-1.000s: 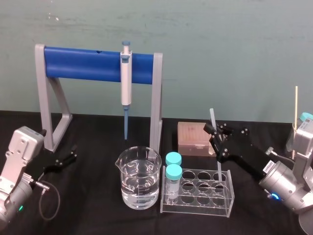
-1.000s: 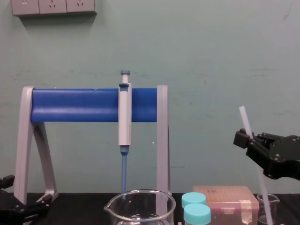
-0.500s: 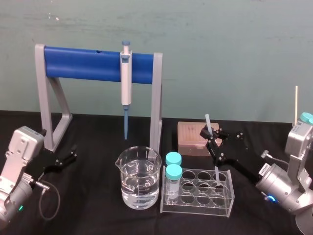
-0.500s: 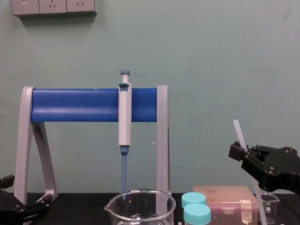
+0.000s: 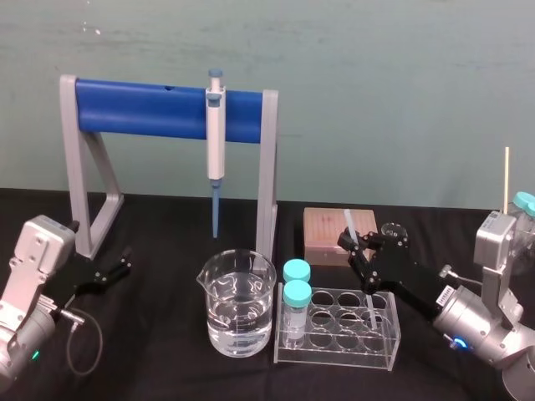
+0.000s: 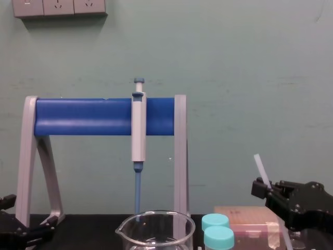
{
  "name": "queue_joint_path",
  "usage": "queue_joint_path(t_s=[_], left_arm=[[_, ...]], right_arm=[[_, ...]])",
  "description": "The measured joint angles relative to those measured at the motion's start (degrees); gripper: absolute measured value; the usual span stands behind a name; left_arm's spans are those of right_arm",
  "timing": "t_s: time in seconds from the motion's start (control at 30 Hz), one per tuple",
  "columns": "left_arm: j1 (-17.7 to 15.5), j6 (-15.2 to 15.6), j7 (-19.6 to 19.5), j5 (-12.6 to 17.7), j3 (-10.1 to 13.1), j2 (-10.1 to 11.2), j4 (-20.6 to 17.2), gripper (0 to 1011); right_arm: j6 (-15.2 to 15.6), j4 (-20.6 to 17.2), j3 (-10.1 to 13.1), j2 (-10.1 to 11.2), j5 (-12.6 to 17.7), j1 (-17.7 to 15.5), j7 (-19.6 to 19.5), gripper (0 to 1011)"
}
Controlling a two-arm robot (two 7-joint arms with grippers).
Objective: Pick up the stirring rod with one hand, then place it down.
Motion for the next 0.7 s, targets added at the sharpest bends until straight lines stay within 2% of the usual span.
queue_joint_path(t_s=[0.33, 0.7], left_arm=[[0.00, 0.00, 0.00, 0.00, 0.00, 0.00, 0.00, 1000], [0.00, 0.00, 0.00, 0.00, 0.00, 0.00, 0.00, 1000]], right_arm=[[1.85, 1.50, -0.44, -0.11, -0.48, 0.67, -0.98, 72], [1.76, 1.50, -0.39, -0.10, -0.40, 0.66, -0.90, 72]])
